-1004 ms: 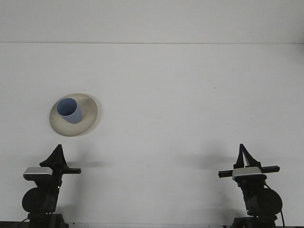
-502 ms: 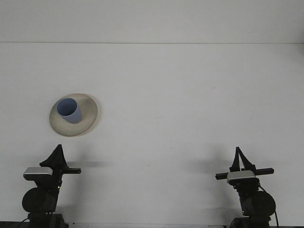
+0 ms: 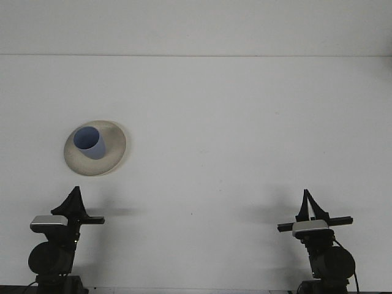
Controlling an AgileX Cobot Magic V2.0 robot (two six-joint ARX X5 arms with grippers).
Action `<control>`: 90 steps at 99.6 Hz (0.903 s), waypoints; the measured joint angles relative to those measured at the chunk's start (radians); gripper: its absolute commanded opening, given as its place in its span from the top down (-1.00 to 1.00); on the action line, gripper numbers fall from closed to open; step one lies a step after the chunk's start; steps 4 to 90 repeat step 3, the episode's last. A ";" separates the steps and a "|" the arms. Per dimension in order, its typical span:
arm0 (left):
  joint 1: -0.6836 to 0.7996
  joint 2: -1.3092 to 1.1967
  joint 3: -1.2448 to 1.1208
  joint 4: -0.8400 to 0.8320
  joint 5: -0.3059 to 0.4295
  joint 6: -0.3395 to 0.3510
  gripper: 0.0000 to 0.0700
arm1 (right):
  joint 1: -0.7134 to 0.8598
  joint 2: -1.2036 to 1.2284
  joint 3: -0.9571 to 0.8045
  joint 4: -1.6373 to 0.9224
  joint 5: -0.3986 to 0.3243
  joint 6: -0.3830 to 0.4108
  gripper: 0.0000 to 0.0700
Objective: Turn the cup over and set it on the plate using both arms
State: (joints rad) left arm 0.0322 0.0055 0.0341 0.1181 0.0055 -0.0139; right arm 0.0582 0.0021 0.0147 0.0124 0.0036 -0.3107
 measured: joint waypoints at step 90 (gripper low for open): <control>0.000 0.000 0.000 0.000 0.000 0.000 0.96 | 0.000 0.000 0.000 0.000 0.000 0.000 0.99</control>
